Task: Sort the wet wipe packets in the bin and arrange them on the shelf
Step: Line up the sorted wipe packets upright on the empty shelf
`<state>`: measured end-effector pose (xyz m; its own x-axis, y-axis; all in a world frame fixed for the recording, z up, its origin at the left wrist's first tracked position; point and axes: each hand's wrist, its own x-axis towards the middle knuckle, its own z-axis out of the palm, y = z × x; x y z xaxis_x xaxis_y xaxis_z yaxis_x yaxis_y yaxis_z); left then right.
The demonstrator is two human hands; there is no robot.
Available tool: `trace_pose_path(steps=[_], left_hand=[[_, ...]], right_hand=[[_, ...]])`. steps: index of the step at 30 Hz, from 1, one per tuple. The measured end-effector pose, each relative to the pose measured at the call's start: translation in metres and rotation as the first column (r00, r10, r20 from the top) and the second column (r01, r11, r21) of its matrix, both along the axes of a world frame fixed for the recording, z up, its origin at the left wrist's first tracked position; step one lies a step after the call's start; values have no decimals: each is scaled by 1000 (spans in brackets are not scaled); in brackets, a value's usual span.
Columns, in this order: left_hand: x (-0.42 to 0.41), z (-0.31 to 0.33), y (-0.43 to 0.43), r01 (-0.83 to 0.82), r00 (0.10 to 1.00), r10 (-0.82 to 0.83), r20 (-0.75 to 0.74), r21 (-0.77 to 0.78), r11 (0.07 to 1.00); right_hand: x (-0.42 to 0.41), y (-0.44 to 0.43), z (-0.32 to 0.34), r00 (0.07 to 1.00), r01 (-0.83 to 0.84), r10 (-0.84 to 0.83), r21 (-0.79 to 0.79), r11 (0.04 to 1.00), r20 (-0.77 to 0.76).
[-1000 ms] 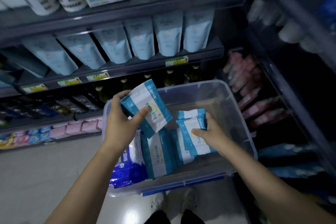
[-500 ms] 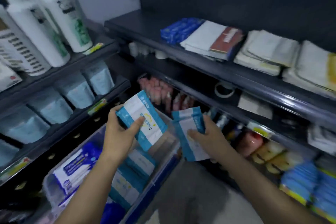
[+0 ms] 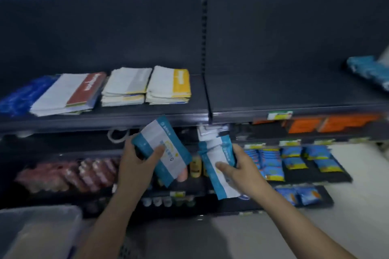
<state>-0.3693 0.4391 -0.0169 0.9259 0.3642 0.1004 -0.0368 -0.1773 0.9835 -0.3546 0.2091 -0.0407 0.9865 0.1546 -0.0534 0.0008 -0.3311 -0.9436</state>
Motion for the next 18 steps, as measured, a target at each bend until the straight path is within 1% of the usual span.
trace_pose_path(steps=[4, 6, 9, 13, 18], left_hand=[[40, 5, -99, 88, 996, -88, 6, 3, 996], [58, 7, -165, 154, 988, -154, 17, 8, 988], [73, 12, -232, 208, 977, -205, 65, -48, 977], [89, 19, -324, 274, 959, -269, 93, -57, 960], [126, 23, -400, 357, 932, -350, 96, -67, 932]], right_hand=[[5, -106, 7, 993, 107, -104, -46, 993, 54], [9, -171, 11, 982, 175, -172, -30, 984, 75], [14, -234, 20, 963, 246, -242, -21, 969, 119], [15, -321, 28, 928, 350, -339, -43, 936, 157], [26, -396, 30, 888, 438, -421, -65, 897, 184]])
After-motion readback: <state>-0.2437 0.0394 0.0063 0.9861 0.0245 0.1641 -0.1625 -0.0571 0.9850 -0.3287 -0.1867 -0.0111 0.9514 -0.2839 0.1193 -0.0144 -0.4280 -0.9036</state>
